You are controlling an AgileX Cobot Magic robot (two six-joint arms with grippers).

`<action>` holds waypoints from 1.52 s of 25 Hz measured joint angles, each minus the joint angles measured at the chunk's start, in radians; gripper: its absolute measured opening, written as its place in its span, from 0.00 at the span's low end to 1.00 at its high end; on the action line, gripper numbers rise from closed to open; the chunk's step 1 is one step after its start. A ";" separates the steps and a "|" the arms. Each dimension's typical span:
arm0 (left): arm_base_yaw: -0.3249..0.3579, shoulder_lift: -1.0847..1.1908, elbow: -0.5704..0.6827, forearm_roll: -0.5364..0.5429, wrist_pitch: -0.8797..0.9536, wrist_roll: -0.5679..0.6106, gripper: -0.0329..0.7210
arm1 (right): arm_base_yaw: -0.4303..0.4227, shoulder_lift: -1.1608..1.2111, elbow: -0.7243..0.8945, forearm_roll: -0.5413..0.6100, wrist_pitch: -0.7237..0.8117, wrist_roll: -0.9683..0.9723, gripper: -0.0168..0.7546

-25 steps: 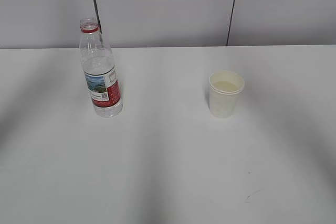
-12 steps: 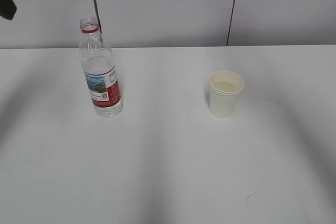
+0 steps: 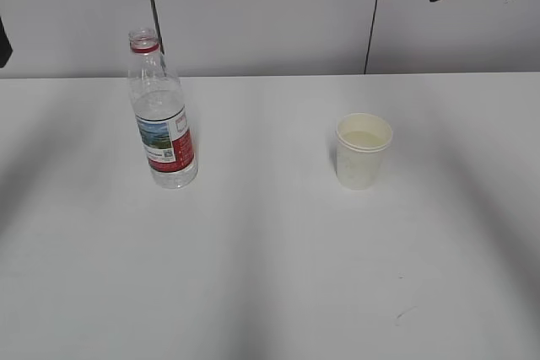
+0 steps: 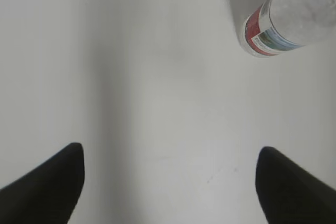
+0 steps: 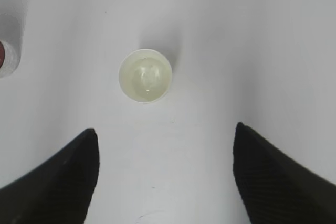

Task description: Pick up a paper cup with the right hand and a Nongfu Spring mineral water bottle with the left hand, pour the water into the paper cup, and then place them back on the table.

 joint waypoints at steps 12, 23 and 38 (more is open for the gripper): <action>0.000 -0.258 0.076 -0.035 0.005 -0.007 0.83 | -0.109 -0.222 0.309 0.046 0.000 -0.021 0.78; 0.000 -0.651 0.367 -0.123 0.018 -0.007 0.83 | -0.109 -0.670 0.701 0.050 0.000 -0.036 0.78; 0.000 -1.267 0.749 -0.122 -0.005 -0.007 0.83 | -0.109 -1.291 1.090 -0.020 -0.004 -0.118 0.78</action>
